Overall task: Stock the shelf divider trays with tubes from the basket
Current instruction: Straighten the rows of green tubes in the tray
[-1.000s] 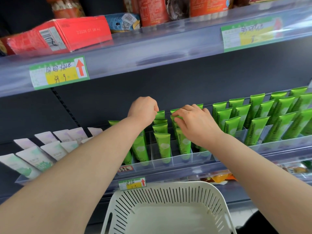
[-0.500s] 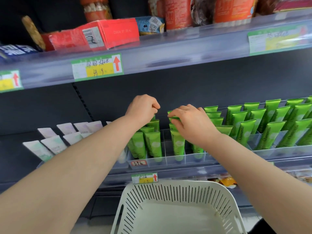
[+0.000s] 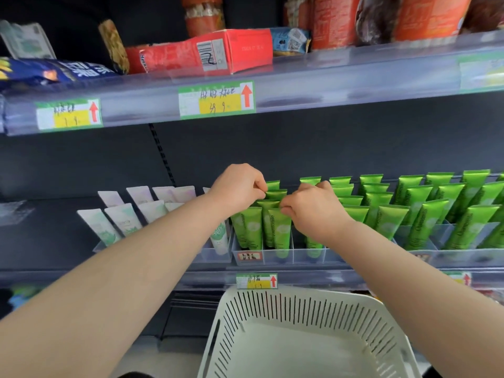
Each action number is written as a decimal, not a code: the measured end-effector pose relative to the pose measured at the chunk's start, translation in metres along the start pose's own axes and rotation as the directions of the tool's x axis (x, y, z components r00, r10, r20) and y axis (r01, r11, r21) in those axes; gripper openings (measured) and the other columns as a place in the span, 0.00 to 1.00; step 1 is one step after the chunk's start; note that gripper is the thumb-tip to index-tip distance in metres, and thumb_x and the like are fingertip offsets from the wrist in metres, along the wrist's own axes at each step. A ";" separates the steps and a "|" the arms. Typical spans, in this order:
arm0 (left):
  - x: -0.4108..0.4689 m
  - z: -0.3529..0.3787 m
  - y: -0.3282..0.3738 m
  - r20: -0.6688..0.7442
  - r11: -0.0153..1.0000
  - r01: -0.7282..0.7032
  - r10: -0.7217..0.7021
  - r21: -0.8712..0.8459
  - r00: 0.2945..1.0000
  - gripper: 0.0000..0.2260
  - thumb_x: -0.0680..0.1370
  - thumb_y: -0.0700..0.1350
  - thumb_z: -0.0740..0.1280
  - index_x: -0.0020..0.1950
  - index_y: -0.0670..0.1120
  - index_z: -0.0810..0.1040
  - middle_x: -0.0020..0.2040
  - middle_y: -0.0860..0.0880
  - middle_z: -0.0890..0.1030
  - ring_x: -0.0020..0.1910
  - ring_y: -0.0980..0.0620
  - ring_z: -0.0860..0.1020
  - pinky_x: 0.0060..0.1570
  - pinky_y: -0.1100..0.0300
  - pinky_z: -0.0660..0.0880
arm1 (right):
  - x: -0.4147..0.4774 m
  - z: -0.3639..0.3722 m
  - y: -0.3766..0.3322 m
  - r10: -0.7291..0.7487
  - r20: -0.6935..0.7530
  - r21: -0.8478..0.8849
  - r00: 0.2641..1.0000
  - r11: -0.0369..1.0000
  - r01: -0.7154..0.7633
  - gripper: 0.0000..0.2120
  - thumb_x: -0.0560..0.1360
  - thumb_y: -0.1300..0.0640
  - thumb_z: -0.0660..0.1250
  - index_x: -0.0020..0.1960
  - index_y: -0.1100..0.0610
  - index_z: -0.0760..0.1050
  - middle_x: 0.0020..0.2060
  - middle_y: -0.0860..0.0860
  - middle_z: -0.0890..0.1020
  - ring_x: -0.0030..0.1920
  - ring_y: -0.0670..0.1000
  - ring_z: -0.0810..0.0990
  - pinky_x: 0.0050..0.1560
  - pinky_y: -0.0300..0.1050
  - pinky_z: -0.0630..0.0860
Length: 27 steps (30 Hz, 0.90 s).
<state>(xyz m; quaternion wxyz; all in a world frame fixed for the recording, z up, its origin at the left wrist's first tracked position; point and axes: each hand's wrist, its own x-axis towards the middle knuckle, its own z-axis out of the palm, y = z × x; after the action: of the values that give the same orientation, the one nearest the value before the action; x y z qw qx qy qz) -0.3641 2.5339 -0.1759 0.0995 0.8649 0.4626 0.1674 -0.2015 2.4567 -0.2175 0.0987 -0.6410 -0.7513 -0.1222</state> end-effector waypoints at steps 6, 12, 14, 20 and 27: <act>0.000 0.003 0.007 0.048 0.998 -0.019 0.016 0.062 0.999 0.04 0.74 0.45 0.72 0.47 0.51 0.85 0.43 0.57 0.81 0.48 0.53 0.79 0.51 0.53 0.78 | -0.003 0.000 0.001 -0.004 0.020 -0.007 1.000 1.000 0.004 0.08 0.78 0.55 0.59 0.48 0.47 0.77 0.42 0.45 0.81 0.51 0.51 0.71 0.48 0.48 0.60; 0.003 0.007 0.015 0.100 0.986 -0.024 0.008 0.168 0.995 0.04 0.73 0.44 0.72 0.47 0.50 0.85 0.45 0.56 0.82 0.48 0.52 0.78 0.46 0.58 0.74 | -0.010 -0.006 0.007 -0.004 0.011 0.127 1.000 0.992 0.002 0.14 0.80 0.46 0.54 0.52 0.48 0.78 0.45 0.46 0.81 0.54 0.52 0.71 0.53 0.49 0.65; 0.005 0.009 0.019 0.095 0.982 -0.039 0.021 0.187 0.995 0.05 0.73 0.44 0.72 0.47 0.50 0.85 0.45 0.54 0.83 0.47 0.51 0.79 0.45 0.59 0.74 | -0.012 -0.008 0.011 0.007 -0.042 0.150 0.999 0.989 -0.001 0.15 0.81 0.49 0.53 0.54 0.49 0.78 0.48 0.46 0.81 0.54 0.52 0.72 0.52 0.48 0.67; 0.009 0.018 0.033 0.044 0.980 -0.067 0.060 0.187 0.997 0.05 0.75 0.46 0.71 0.50 0.50 0.85 0.46 0.52 0.84 0.47 0.49 0.79 0.45 0.58 0.75 | -0.017 -0.010 0.025 0.098 -0.090 0.157 0.991 0.984 -0.083 0.14 0.81 0.54 0.54 0.63 0.50 0.74 0.56 0.48 0.79 0.57 0.54 0.71 0.52 0.51 0.68; 0.013 0.016 0.033 0.089 0.994 -0.004 -0.005 0.110 0.996 0.05 0.74 0.47 0.72 0.43 0.48 0.85 0.42 0.53 0.83 0.45 0.51 0.79 0.47 0.54 0.77 | -0.017 -0.009 0.033 0.114 -0.072 0.187 0.991 0.977 -0.099 0.15 0.81 0.55 0.54 0.64 0.50 0.73 0.57 0.49 0.78 0.58 0.53 0.71 0.54 0.52 0.68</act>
<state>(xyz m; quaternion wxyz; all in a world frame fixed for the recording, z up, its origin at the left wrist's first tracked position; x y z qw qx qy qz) -0.3258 2.5256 -0.1773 0.0721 0.8756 0.4664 0.1027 -0.1666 2.4425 -0.2126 0.1946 -0.6629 -0.7192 -0.0734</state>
